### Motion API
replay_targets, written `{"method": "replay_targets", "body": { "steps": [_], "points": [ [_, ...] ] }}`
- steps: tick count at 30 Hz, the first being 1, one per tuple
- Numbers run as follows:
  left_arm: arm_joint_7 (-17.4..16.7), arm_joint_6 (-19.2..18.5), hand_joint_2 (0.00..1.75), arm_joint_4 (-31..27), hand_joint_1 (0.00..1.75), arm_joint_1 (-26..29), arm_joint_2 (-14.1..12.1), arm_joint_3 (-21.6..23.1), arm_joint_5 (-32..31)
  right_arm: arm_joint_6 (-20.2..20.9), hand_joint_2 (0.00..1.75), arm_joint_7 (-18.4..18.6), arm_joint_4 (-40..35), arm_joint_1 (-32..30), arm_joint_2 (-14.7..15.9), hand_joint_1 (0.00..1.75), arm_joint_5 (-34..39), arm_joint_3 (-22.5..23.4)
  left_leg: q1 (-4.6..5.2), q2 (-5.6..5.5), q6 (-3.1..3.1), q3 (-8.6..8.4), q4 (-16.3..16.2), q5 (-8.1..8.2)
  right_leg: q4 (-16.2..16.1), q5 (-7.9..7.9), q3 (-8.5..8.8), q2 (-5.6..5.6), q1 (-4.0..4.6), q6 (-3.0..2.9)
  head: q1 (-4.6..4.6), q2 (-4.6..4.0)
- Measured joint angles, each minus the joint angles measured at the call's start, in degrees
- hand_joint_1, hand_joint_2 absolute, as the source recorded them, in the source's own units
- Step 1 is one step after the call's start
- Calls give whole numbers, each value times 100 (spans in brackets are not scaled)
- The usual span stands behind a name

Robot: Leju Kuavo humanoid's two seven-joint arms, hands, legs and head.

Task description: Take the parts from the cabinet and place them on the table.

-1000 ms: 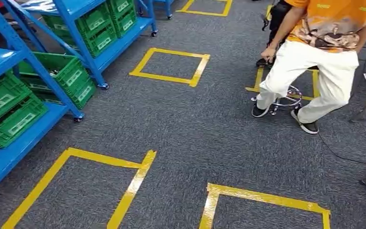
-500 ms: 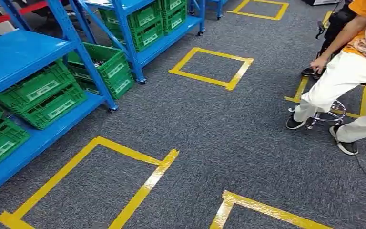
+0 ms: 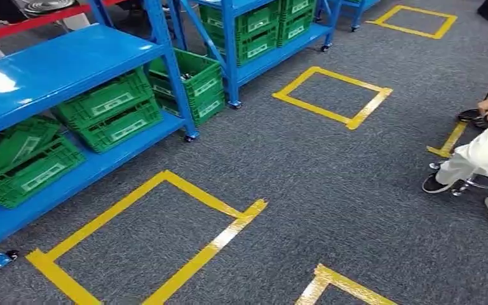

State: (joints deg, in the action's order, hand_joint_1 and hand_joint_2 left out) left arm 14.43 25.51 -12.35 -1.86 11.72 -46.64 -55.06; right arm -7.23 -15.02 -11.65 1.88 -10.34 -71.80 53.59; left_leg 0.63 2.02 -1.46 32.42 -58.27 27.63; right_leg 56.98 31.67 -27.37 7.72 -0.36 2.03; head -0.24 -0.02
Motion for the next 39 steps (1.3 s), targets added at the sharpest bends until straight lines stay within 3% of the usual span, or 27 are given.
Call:
{"method": "replay_targets", "body": {
  "steps": [2, 3, 5, 6, 7, 9, 10, 11, 12, 15, 16, 17, 18, 20, 21, 23, 25, 26, 27, 30, 31, 32, 33, 34, 36, 37, 39],
  "points": [
    [0, 0, 0, 0, 0, 5, 0, -28, 0, 0, 0, 0, 2, 10, 2, 0, 2, -7, -38, -86, -71, -27, 44, -39, 299, 235, -159, -582, -46, 35, 44, 0],
    [0, 0, 0, 0, 0, -16, 0, -37, 0, 0, 0, 0, 2, 3, 2, 0, 2, -13, -43, -156, -86, -20, 43, -33, 754, 460, -380, -700, -55, 47, 57, 0],
    [0, -2, 0, 0, 0, -24, 9, -48, 0, 0, 0, 17, 4, -26, 2, 0, 0, -28, -36, -300, -105, -22, 41, -24, 1683, 779, -882, -760, -52, 71, 57, -2],
    [0, -7, 0, 0, 0, -21, 7, -55, 0, 4, 0, 46, 4, -32, 2, 0, -6, -37, -34, -384, -105, -28, 39, -23, 1865, 740, -1030, -763, -52, 72, 55, 0],
    [0, -18, 0, 0, 0, -19, 7, -63, 0, 7, 0, 61, 4, -34, 2, 0, -13, -44, -36, -463, -101, -38, 35, -19, 1743, 565, -1030, -764, -53, 71, 55, 0],
    [0, -37, 0, 0, 0, -23, 7, -68, -2, 28, 0, 98, 4, -28, 2, 0, -31, -50, -51, -641, -75, -65, 17, 2, 875, -35, -702, -824, -76, 72, 55, -2],
    [0, -44, 0, 0, 0, -25, 11, -66, -2, 33, 0, 105, 4, -25, 2, 0, -35, -55, -63, -717, -45, -73, -2, 21, 379, -287, -500, -979, -102, 77, 59, 0],
    [-9, -57, 0, 0, 0, -29, 9, -70, -2, 50, 0, 118, 22, -22, 2, 0, -44, -63, -39, -775, -7, -51, -29, 40, 243, -172, -428, -1282, -123, 84, 61, -2],
    [-22, -57, 0, 0, 0, -46, 2, -72, -2, 70, 0, 125, 35, -18, 2, 0, -53, -79, -45, -848, 16, -1, -80, 41, 130, -143, -360, -1284, -130, 55, 53, -2],
    [-28, -52, 0, 0, 0, -2, 0, -79, -2, 103, 0, 155, 33, -9, 11, 0, -68, -94, -87, -1018, 114, 44, -39, -7, 142, -164, -321, -1123, -93, -30, 55, 0],
    [-28, -52, 0, 0, 0, -2, -9, -81, -2, 103, 0, 153, 33, -5, 9, 0, -72, -101, -86, -907, 129, 46, -81, 38, 103, -185, -299, -1038, -120, -83, 53, -2],
    [-28, -52, 0, 2, 0, -5, -7, -79, -2, 107, 0, 151, 33, -2, 11, 0, -77, -107, -54, -561, 157, 121, -263, 167, 95, -179, -284, -968, -108, -125, 3, -2],
    [-28, -52, 0, 0, 0, -24, -7, -79, -2, 107, 0, 149, 35, -11, 11, 0, -76, -109, -57, -378, 183, 305, -641, 387, 96, -165, -278, -867, -88, -153, -18, 0],
    [-28, -52, 0, 0, 0, -45, -7, -81, -2, 109, 0, 151, 35, -37, 11, 0, -76, -111, -68, -273, 206, 752, -1586, 789, 97, -138, -264, -650, -58, -189, -13, -2],
    [-28, -52, 0, 2, 0, -40, -7, -79, -2, 109, 0, 153, 35, -37, 13, 0, -77, -111, -73, -266, 212, 868, -1830, 831, 97, -128, -258, -566, -51, -201, -15, -2],
    [-31, -52, 0, 2, 0, -13, -7, -81, 0, 107, 0, 153, 35, -20, 13, 0, -77, -114, -74, -251, 193, 717, -1524, 521, 97, -102, -228, -425, -39, -199, -17, -2],
    [-35, -52, 0, 2, 0, -9, -13, -81, 0, 107, 0, 153, 35, -8, 13, 0, -77, -127, -49, -67, 121, 197, -484, -8, 96, -61, -161, -292, -28, -180, -15, -2],
    [-37, -52, 0, 2, 0, -19, -15, -81, -2, 116, 0, 155, 35, -9, 13, 0, -85, -131, 13, 263, 74, 29, -180, 17, 88, -38, -156, -233, -19, -152, -11, 0],
    [-42, -50, 0, 2, 0, -46, -13, -81, -2, 135, 0, 157, 39, -10, 13, 0, -92, -133, 62, 300, 49, 3, -60, 50, 109, 6, -169, -175, 21, -98, -31, -2],
    [-52, -50, 0, 2, 0, -24, -22, -81, -2, 162, 0, 181, 39, 18, 13, 0, -118, -138, 71, 96, -19, 42, -76, 50, 52, 22, -46, 41, 14, -42, -30, -2],
    [-52, -50, 0, 2, 0, -18, -20, -83, -4, 179, 0, 186, 39, 30, 13, 0, -129, -140, 15, 12, -69, -30, 6, 1, 60, 59, -47, 53, 16, -13, -33, -2],
    [-55, -50, 0, 2, 0, -8, -17, -83, -4, 210, 0, 195, 39, 42, 15, 0, -138, -140, -5, -27, -96, -37, 32, -18, 184, 170, -112, -296, -6, 13, 4, -2],
    [-55, -55, 0, 0, 0, -24, -20, -83, -9, 223, 0, 199, 42, 32, 13, 0, -140, -142, -12, -91, -126, -25, 30, -33, 514, 351, -268, -547, -20, 20, 16, -2],
    [-55, -57, 0, 2, 0, -43, -13, -83, -11, 230, 0, 221, 42, 20, 15, 0, -153, -142, -20, -174, -134, -18, 28, -34, 1000, 563, -508, -689, -28, 32, 22, -2],
    [-57, -63, 0, 2, 0, -49, -5, -83, -18, 240, 0, 260, 44, -12, 28, 0, -173, -142, -20, -337, -141, -20, 26, -29, 1801, 808, -967, -761, -32, 58, 20, -2],
    [-59, -63, 0, 2, 0, -43, -7, -83, -18, 245, 0, 277, 44, -16, 28, 0, -186, -144, -21, -420, -140, -27, 24, -28, 1867, 725, -1064, -762, -34, 64, 16, -2],
    [-68, -63, 0, 2, 0, -41, -7, -83, -26, 247, 0, 295, 44, -14, 33, 0, -188, -144, -36, -595, -122, -43, 5, -16, 1233, 187, -877, -789, -51, 84, 13, -2]
  ]
}}
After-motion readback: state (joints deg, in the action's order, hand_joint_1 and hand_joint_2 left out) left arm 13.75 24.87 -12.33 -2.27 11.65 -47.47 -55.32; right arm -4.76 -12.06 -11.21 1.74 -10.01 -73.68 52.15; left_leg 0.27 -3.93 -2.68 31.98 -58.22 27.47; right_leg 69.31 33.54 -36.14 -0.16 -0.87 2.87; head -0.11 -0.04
